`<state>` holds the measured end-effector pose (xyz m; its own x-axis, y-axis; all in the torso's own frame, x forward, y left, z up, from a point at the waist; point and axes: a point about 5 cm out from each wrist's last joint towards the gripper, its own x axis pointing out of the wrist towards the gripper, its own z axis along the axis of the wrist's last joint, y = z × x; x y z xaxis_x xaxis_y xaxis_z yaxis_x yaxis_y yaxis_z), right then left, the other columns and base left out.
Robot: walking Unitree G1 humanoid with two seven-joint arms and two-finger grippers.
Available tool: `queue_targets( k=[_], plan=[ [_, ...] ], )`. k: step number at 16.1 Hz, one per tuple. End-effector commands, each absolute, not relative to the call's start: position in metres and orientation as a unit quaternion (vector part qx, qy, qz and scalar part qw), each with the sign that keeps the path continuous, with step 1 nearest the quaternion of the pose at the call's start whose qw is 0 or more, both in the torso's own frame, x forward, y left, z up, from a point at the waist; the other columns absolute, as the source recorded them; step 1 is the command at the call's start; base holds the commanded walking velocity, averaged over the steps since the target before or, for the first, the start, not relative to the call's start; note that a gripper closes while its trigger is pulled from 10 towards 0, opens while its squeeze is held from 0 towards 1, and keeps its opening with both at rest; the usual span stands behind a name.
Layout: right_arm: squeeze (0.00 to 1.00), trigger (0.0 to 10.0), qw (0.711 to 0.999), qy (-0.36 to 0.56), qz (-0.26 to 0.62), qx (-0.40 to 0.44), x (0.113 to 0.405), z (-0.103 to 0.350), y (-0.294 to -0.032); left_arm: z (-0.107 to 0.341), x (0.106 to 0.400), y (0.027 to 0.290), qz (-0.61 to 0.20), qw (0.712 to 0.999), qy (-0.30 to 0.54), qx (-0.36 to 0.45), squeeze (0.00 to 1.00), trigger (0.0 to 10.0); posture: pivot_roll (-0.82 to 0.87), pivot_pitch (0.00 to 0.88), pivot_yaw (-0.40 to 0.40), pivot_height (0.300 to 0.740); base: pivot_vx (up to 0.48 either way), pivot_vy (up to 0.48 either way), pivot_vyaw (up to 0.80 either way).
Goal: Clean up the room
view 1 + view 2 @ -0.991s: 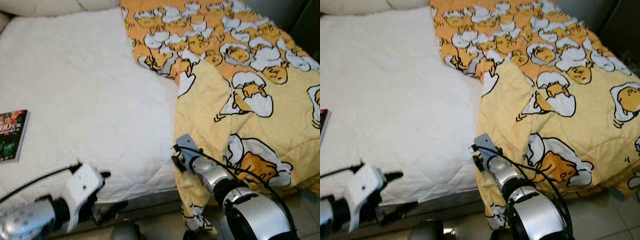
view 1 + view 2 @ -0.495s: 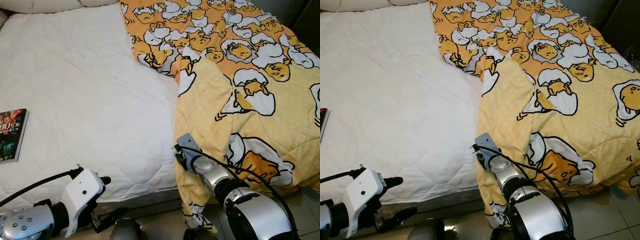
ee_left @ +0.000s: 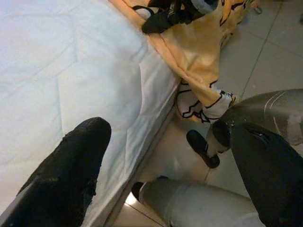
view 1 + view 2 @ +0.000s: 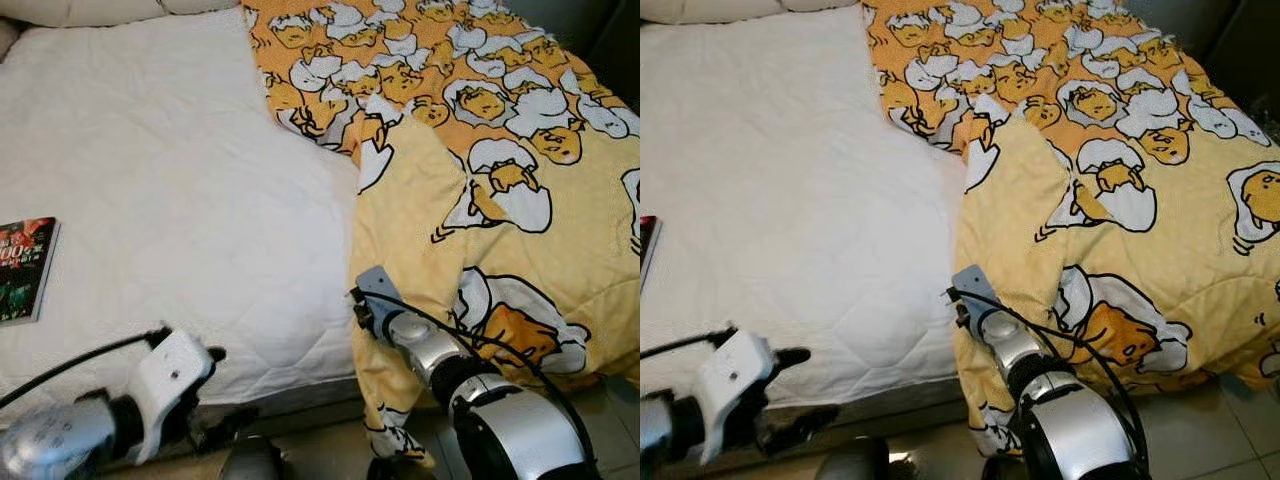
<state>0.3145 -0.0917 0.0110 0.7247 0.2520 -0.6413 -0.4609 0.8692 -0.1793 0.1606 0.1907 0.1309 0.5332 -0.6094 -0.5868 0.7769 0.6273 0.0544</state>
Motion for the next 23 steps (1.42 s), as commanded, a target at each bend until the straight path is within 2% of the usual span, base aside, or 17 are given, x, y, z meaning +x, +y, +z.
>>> queue_targets(
  k=[1, 6, 9, 14, 18, 19, 21, 22, 23],
  plan=[
    [0.00, 0.0, 0.913, 0.320, 0.202, -0.152, 0.314, 0.011, -0.093, 0.125, 0.161, 0.191, -0.411, 0.855, 0.277, 0.155, 0.00, 10.0, 0.45, 0.092, 0.003, 0.740, 0.000, 0.000, 0.00],
    [0.00, 0.0, 0.912, 0.306, 0.237, -0.136, 0.320, 0.018, -0.095, 0.112, 0.179, 0.192, -0.396, 0.869, 0.263, 0.139, 0.00, 10.0, 0.35, 0.010, -0.019, 0.740, 0.000, 0.000, 0.00],
    [0.00, 0.0, 0.912, 0.299, 0.257, -0.115, 0.323, 0.023, -0.097, 0.105, 0.191, 0.185, -0.396, 0.873, 0.250, 0.139, 0.00, 10.0, 0.30, 0.000, -0.018, 0.740, 0.000, 0.000, 0.00],
    [0.00, 0.0, 0.899, 0.288, 0.317, -0.093, 0.323, 0.028, -0.105, 0.101, 0.217, 0.170, -0.399, 0.880, 0.222, 0.133, 0.00, 10.0, 0.17, 0.000, 0.031, 0.740, 0.000, 0.000, 0.00],
    [0.00, 0.0, 0.833, 0.266, 0.482, -0.055, 0.313, 0.039, -0.107, 0.098, 0.230, 0.168, -0.395, 0.881, 0.216, 0.146, 0.00, 10.0, 0.13, 0.000, 0.047, 0.740, 0.000, 0.000, 0.00],
    [0.00, 0.0, 0.784, 0.256, 0.564, -0.039, 0.302, 0.044, -0.107, 0.096, 0.234, 0.173, -0.382, 0.884, 0.221, 0.154, 0.00, 10.0, 0.12, 0.000, 0.052, 0.740, 0.000, 0.000, 0.00],
    [0.00, 0.0, 0.742, 0.254, 0.619, -0.035, 0.291, 0.048, -0.110, 0.095, 0.236, 0.178, -0.373, 0.885, 0.226, 0.161, 0.00, 10.0, 0.12, 0.000, 0.052, 0.740, 0.000, 0.000, 0.00],
    [0.00, 0.0, 0.704, 0.258, 0.661, -0.031, 0.277, 0.053, -0.117, 0.095, 0.236, 0.184, -0.377, 0.881, 0.233, 0.165, 0.00, 10.0, 0.12, 0.000, 0.050, 0.740, 0.000, 0.000, 0.00],
    [0.00, 0.0, 0.686, 0.259, 0.680, -0.028, 0.270, 0.056, -0.119, 0.095, 0.235, 0.186, -0.379, 0.879, 0.236, 0.166, 0.00, 10.0, 0.12, 0.000, 0.050, 0.740, 0.000, 0.000, 0.00]
  ],
)
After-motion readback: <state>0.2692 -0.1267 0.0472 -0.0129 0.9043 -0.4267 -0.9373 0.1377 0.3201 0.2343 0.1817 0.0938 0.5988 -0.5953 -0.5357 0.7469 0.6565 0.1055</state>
